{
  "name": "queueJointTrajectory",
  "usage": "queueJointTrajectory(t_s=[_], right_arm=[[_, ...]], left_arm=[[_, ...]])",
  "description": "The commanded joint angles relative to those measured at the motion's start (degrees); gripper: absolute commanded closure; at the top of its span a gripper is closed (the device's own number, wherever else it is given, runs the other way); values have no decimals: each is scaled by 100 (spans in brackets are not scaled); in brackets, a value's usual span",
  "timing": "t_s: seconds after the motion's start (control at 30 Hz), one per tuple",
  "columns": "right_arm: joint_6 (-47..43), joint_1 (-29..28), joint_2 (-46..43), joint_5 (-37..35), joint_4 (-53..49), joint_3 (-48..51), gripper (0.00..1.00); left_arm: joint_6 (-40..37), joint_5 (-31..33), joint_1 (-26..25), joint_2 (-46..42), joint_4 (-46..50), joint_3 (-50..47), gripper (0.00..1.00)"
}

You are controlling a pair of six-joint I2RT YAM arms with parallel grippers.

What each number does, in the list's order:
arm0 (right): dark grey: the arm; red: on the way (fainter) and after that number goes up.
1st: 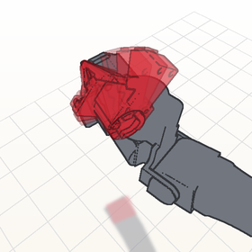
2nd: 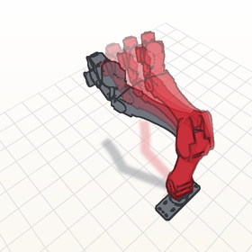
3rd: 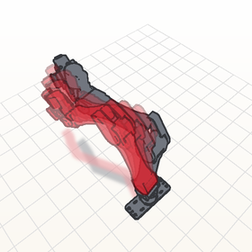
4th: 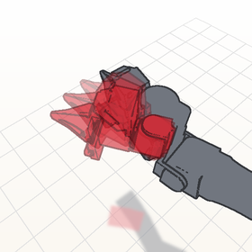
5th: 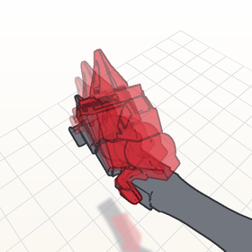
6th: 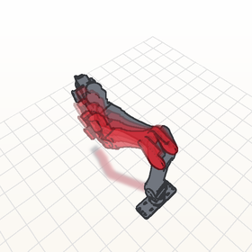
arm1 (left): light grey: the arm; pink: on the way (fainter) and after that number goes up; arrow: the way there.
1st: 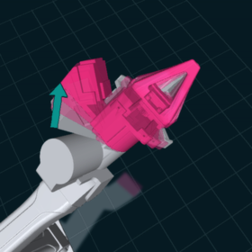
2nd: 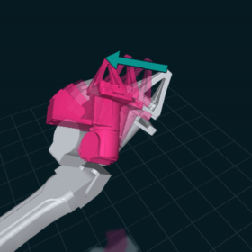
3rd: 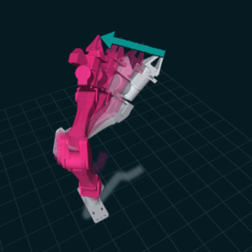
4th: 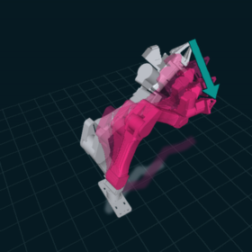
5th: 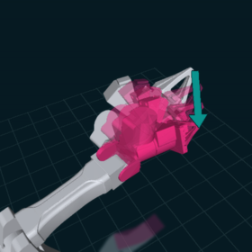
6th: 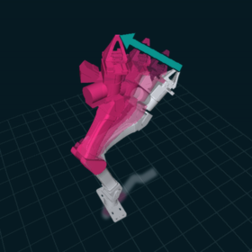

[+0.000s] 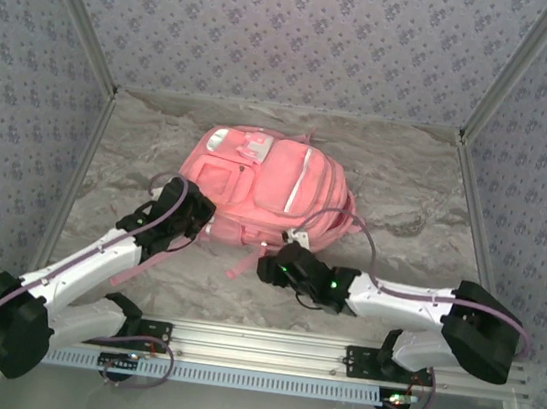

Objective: Pack the student bag

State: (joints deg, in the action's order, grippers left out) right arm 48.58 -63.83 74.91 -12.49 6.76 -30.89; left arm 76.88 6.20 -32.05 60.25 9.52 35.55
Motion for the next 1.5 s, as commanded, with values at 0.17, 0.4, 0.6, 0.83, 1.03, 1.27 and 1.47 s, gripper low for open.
queueJointTrajectory(t_s=[0.17,0.4,0.6,0.83,1.03,1.27,1.47], right_arm=[[91,101,339,249,3443,1087,42],[652,411,1468,484,4912,1202,43],[853,490,2191,423,5442,1155,47],[909,578,2546,599,5785,1016,59],[910,686,2503,572,5689,932,84],[943,746,2227,626,5169,942,100],[843,813,1597,564,4101,1006,100]], left_arm=[[-104,-370,-64,149,-491,311,100],[-68,-444,-60,233,-557,339,100],[-94,-444,-29,293,-512,382,100],[-86,-488,-12,373,-543,396,100],[-103,-479,-13,397,-552,351,100],[-223,-435,83,367,-480,330,100],[-331,-433,398,277,-416,253,100]])
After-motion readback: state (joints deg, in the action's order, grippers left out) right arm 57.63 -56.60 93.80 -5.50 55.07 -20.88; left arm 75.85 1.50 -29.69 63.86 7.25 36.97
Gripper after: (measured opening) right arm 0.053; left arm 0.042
